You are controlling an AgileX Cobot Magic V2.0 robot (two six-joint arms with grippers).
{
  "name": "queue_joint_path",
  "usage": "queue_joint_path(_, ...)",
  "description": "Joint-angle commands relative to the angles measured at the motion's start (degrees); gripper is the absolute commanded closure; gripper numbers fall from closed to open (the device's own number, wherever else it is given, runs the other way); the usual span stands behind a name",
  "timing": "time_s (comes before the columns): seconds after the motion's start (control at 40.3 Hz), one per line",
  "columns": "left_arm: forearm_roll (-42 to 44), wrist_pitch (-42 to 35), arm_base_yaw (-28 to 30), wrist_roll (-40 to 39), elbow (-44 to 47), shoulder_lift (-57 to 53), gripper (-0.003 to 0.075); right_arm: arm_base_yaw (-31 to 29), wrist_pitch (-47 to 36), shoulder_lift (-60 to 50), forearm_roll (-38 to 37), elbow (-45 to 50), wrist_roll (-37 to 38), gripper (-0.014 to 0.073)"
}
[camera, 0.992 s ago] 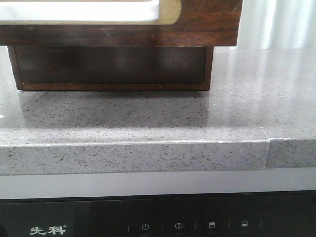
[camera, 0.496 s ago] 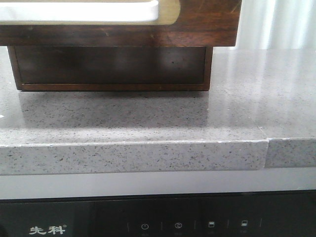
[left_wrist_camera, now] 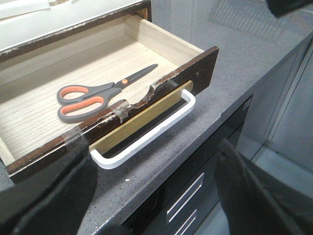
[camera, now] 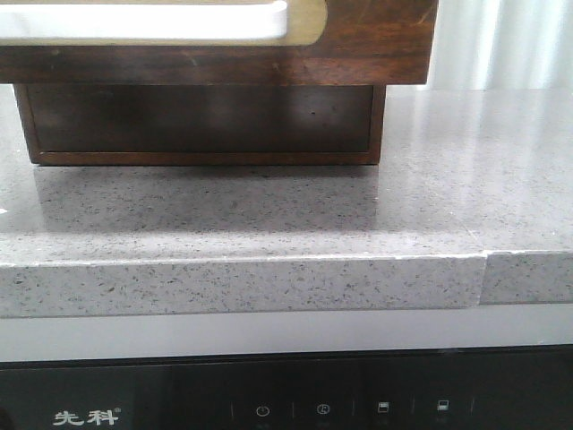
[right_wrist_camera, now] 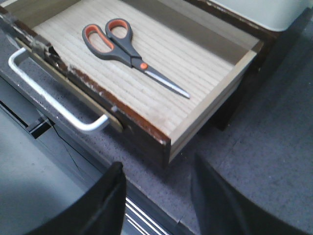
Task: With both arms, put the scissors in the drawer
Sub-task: 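Lower the scissors into the drawer and open the right gripper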
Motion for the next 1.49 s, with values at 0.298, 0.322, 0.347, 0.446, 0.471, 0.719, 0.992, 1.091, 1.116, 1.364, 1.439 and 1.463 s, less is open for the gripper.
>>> queue_joint_path(0.298, -0.34, -4.46, -0.41, -0.61, -1.55, 0.93, 0.0227, -0.38, -4.71, -19.19, 0.07, 13.58, 0.0, 0.0243)
queue_joint_path(0.322, -0.34, -4.46, -0.41, -0.61, -1.55, 0.93, 0.0227, -0.38, -4.65, -20.08, 0.07, 14.01, 0.0, 0.0243)
queue_joint_path(0.347, -0.34, -4.46, -0.41, -0.61, -1.55, 0.93, 0.0227, -0.38, -4.64, -20.87, 0.07, 14.31, 0.0, 0.0243)
queue_joint_path(0.446, -0.34, -4.46, -0.41, -0.61, -1.55, 0.93, 0.0227, -0.38, -4.51, -22.73, 0.07, 15.08, 0.0, 0.0243)
queue_joint_path(0.471, -0.34, -4.46, -0.41, -0.61, -1.55, 0.93, 0.0227, -0.38, -4.39, -23.05, 0.07, 15.08, 0.0, 0.0243)
queue_joint_path(0.719, -0.34, -4.46, -0.41, -0.61, -1.55, 0.93, 0.0227, -0.38, -4.45, -23.46, 0.07, 15.08, 0.0, 0.0243)
queue_joint_path(0.992, -0.34, -4.54, -0.41, -0.61, -0.94, 0.93, 0.0228, -0.38, -5.06, -23.46, 0.07, 15.08, 0.0, 0.0276)
queue_joint_path(1.091, -0.34, -4.54, -0.41, -0.61, -0.94, 0.93, 0.0228, -0.38, -5.12, -23.46, 0.07, 15.08, 0.0, 0.035)
queue_joint_path(1.116, -0.34, -4.54, -0.41, -0.61, -0.94, 0.93, 0.0228, -0.38, -5.12, -23.46, 0.07, 15.08, 0.0, 0.0374)
queue_joint_path(1.364, -0.34, -4.54, -0.41, -0.61, -0.94, 0.93, 0.0432, -0.38, -5.29, -23.46, 0.07, 15.08, 0.0, 0.0575)
queue_joint_path(1.439, -0.34, -4.54, -0.41, -0.61, -0.94, 0.93, 0.0529, -0.38, -5.29, -23.46, 0.07, 15.08, 0.0, 0.0628)
queue_joint_path(1.463, -0.34, -4.54, -0.41, -0.61, -0.94, 0.93, 0.0554, -0.38, -5.29, -23.46, 0.07, 15.08, 0.0, 0.0642)
